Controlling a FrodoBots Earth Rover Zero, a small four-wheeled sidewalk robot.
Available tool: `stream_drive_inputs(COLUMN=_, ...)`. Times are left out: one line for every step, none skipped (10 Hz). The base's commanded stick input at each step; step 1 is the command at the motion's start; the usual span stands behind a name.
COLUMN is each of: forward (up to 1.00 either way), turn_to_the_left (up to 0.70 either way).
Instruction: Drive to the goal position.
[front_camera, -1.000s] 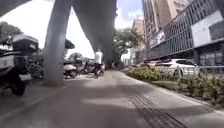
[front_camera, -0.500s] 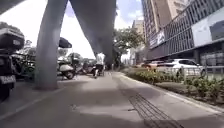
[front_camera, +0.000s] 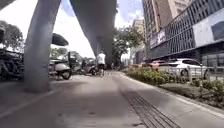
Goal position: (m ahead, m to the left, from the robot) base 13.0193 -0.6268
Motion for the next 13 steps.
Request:
stream_drive_inputs(forward=0.7, turn_to_the_left=0.14)
stream_drive_inputs(forward=0.7, turn_to_the_left=0.14)
stream_drive_inputs(forward=0.7, turn_to_the_left=0.14)
stream_drive_inputs(forward=0.7, turn_to_the_left=0.14)
stream_drive_inputs(forward=0.7, turn_to_the_left=0.08)
stream_drive_inputs(forward=0.7, turn_to_the_left=0.01)
stream_drive_inputs(forward=0.7, turn_to_the_left=0.0)
stream_drive_inputs(forward=0.7, turn_to_the_left=0.0)
stream_drive_inputs(forward=0.7, turn_to_the_left=0.0)
stream_drive_inputs(forward=0.7, turn_to_the_left=0.0)
stream_drive_inputs(forward=0.7, turn_to_the_left=0.0)
stream_drive_inputs(forward=0.7, turn_to_the_left=0.0)
stream_drive_inputs(forward=0.7, turn_to_the_left=0.0)
